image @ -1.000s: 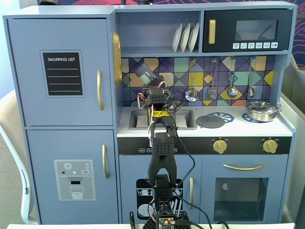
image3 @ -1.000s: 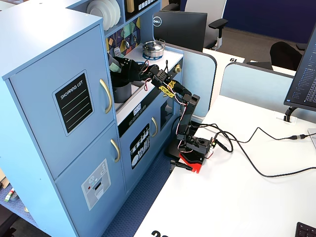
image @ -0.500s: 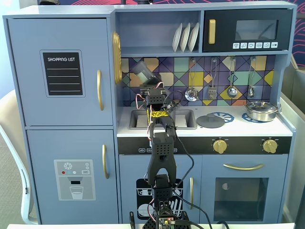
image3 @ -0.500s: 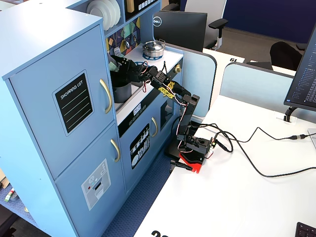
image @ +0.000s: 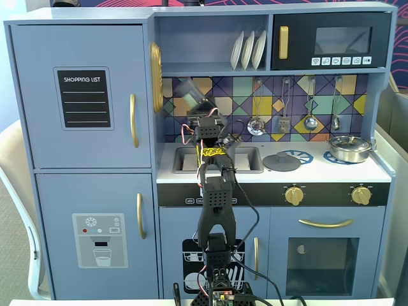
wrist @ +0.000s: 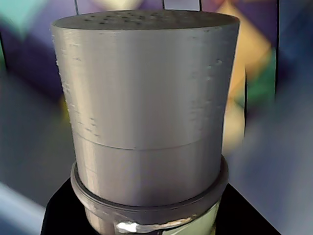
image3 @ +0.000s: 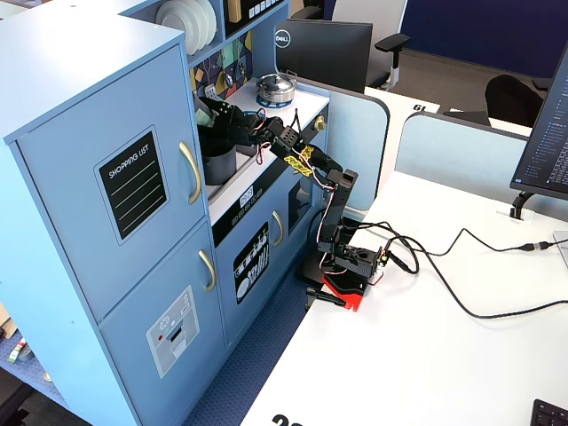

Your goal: Put salt in the gray recipient

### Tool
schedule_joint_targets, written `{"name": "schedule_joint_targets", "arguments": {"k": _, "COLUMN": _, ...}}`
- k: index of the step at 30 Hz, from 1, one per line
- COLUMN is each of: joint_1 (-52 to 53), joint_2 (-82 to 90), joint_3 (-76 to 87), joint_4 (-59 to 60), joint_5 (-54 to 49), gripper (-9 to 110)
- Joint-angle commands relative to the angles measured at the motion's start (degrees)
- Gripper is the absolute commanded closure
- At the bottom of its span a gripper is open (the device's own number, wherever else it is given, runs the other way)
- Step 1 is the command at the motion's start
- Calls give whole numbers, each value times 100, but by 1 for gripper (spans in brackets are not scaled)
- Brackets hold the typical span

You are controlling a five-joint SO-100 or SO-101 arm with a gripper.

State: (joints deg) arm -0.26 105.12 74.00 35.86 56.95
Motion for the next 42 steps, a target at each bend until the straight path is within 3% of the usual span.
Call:
{"name": "schedule_joint_targets", "arguments": {"k": 1, "joint_1": 396, "joint_2": 606, "joint_3": 396, "joint_4": 62, "joint_5": -70, "gripper": 101}}
{"name": "schedule_joint_targets", "arguments": {"k": 8, "joint_1": 360, "joint_2": 738, "joint_3": 642, "joint_4": -123, "joint_5": -158, "gripper": 101}}
{"name": "schedule_joint_targets", "arguments": {"k": 23, "joint_1": -554, "joint_2": -123, "joint_3": -1327, "joint_4": -255, "joint_5": -360, "gripper": 101}}
{"name": "schedule_joint_targets", "arguments": {"k": 42, "joint_1": 158, "joint_2": 949, "joint_3": 624, "joint_4": -9, "joint_5": -220, "gripper": 101}}
